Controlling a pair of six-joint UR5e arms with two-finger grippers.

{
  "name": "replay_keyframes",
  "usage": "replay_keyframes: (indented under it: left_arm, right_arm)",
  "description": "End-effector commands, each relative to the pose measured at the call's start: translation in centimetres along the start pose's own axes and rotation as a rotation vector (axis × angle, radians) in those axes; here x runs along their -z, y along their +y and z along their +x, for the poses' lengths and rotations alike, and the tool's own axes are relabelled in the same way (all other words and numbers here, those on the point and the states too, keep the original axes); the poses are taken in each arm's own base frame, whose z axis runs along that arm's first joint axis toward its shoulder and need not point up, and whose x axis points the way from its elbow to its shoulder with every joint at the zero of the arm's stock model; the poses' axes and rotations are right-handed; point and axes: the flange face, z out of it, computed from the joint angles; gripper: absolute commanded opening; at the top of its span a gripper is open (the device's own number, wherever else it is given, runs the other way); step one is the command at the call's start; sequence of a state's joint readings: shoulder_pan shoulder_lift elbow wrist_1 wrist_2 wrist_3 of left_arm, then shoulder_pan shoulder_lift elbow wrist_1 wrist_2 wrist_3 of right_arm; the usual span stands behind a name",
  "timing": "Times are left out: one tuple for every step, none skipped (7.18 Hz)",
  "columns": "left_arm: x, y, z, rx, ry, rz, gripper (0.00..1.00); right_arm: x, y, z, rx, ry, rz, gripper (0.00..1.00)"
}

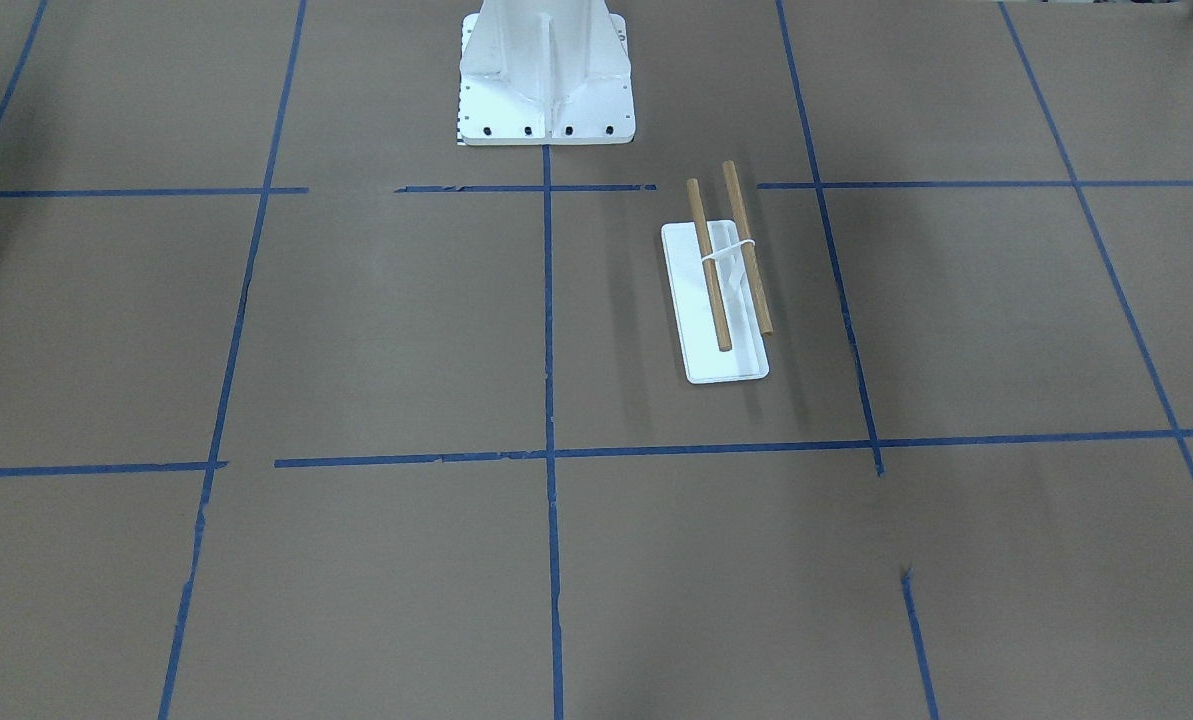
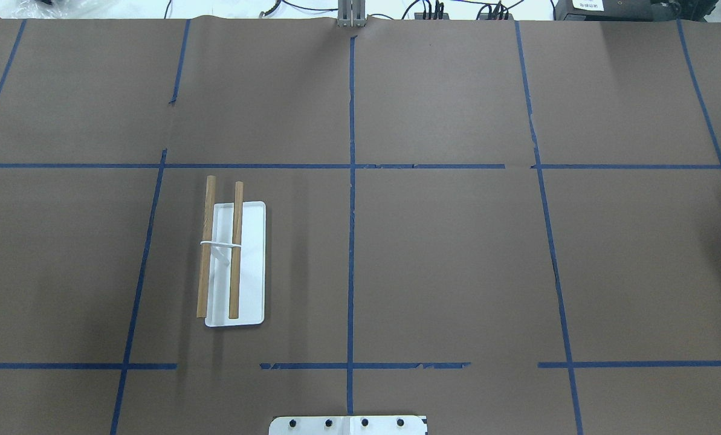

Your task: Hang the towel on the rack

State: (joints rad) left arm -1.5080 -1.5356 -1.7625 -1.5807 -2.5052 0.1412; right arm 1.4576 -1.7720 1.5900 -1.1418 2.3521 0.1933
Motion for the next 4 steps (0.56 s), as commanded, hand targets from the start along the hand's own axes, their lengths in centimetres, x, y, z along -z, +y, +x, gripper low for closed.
replay_keyframes:
  left_arm:
    - [0.8,-1.3,0.9,0.107,-0.004,0.046,1.0]
    - [2.3,-3.5,2.6,0.236,-0.002,0.119,1.0]
    - [2.9,-4.8,4.2,0.325,0.023,0.169,1.0]
    - [2.7,-5.3,6.1,0.341,0.051,0.184,1.0]
  right_arm:
    - [9.2,-1.2,-8.4,-0.001,-0.014,0.043,0.0]
    - [13.2,-2.9,-13.6,-0.044,-0.032,0.041,0.0]
    - [15.5,-5.5,-20.0,-0.119,-0.12,0.028,0.0]
    - [16.2,-7.7,-26.9,-0.211,-0.179,0.017,0.0]
